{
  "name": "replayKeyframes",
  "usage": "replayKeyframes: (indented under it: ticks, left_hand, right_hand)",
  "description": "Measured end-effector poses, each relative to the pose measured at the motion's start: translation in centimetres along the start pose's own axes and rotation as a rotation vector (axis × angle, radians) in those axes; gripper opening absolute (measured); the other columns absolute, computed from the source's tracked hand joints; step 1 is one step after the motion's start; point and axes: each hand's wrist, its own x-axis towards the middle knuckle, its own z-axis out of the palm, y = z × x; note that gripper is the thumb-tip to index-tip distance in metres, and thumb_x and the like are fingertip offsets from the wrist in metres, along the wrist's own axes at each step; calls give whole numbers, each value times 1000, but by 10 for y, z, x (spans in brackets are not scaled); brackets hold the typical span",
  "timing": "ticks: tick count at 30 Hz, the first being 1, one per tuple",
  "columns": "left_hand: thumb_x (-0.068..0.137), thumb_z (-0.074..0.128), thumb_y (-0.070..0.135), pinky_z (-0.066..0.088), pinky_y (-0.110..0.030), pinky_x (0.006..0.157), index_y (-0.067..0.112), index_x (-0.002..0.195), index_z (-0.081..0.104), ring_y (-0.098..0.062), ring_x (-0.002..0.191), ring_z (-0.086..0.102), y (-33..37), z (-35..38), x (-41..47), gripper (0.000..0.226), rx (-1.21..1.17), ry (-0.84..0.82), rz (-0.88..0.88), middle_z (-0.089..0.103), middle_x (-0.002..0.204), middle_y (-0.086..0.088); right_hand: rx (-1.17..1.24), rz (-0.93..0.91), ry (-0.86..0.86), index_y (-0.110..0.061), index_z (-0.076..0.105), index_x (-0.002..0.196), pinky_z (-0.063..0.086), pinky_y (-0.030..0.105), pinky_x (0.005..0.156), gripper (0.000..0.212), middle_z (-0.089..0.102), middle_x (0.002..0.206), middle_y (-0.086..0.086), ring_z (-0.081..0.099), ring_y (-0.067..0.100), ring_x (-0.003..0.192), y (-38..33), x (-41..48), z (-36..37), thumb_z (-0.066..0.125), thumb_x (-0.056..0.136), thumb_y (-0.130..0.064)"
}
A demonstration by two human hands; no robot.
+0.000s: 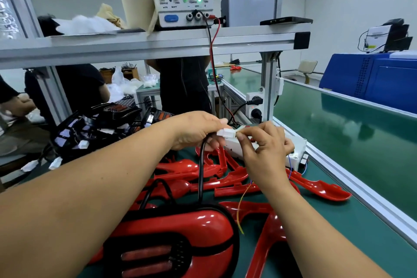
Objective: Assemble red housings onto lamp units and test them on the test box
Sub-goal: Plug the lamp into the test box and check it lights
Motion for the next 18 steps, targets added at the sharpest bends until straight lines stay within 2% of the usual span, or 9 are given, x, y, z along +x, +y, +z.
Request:
replayKeyframes:
  ticks: [2, 4, 6, 8, 11, 13, 14, 16, 18]
  left_hand:
    - [101, 39, 48, 51, -25, 85, 22, 132, 52, -7, 88, 66, 1, -11, -15, 42, 182, 42, -19, 71, 101, 1]
    - [96, 39, 55, 50, -17, 83, 33, 139, 47, -7, 101, 66, -10, -27, -44, 49, 266, 136, 11, 67, 114, 6]
    - [79, 42, 65, 50, -11, 73, 38, 120, 62, -4, 98, 67, -36, -40, -88, 53, 235, 246, 35, 71, 106, 11]
    - [70, 45, 73, 50, -16, 74, 48, 106, 68, 0, 96, 66, -70, -39, -134, 50, 152, 352, 27, 72, 105, 18]
    - [72, 35, 84, 44, -22, 85, 64, 110, 59, 10, 107, 59, -115, -18, -173, 48, 113, 429, 0, 65, 113, 31]
    - [76, 33, 84, 39, -19, 89, 68, 112, 53, 23, 112, 47, -132, -3, -180, 45, 117, 432, -7, 56, 118, 43]
    - [78, 31, 82, 38, -16, 87, 68, 112, 53, 28, 109, 44, -136, 2, -180, 43, 102, 445, -17, 55, 115, 45]
    - [78, 25, 79, 37, -13, 78, 63, 110, 54, 22, 93, 54, -138, 10, -180, 46, 78, 485, -54, 63, 107, 34]
    - [79, 19, 79, 41, -14, 72, 57, 111, 54, 5, 77, 60, -139, 14, -180, 53, 72, 518, -79, 69, 95, 7]
  right_hand:
    - [-57, 29, -33, -34, 70, 74, 10, 29, 77, 12, 47, 80, -14, 39, 7, 89, 3, -1, 1, 74, 84, -27]
    - [-122, 79, -46, -35, 68, 73, 9, 27, 78, 14, 47, 81, -14, 39, 7, 91, 6, -1, 2, 73, 84, -28]
    - [-200, 120, -57, -35, 68, 74, 8, 27, 77, 13, 47, 82, -14, 43, 11, 94, 9, 0, 2, 71, 85, -29]
    - [-278, 149, -102, -35, 68, 76, 8, 29, 78, 11, 45, 84, -13, 43, 13, 99, 11, 0, 4, 66, 87, -32]
    - [-353, 178, -174, -33, 69, 84, 13, 33, 82, 12, 43, 87, -13, 41, 14, 104, 15, -1, 8, 60, 91, -36]
    - [-374, 207, -200, -33, 70, 89, 15, 35, 85, 13, 46, 90, -12, 42, 16, 107, 18, 0, 8, 58, 92, -37]
    - [-382, 226, -209, -33, 71, 90, 15, 36, 86, 14, 48, 92, -11, 42, 16, 109, 19, 1, 8, 58, 92, -38]
    - [-404, 261, -222, -34, 71, 93, 15, 36, 87, 15, 54, 99, -9, 42, 17, 112, 21, 1, 8, 57, 93, -39]
    - [-418, 280, -229, -35, 71, 92, 17, 38, 89, 15, 54, 99, -9, 42, 18, 112, 23, 3, 8, 57, 93, -39]
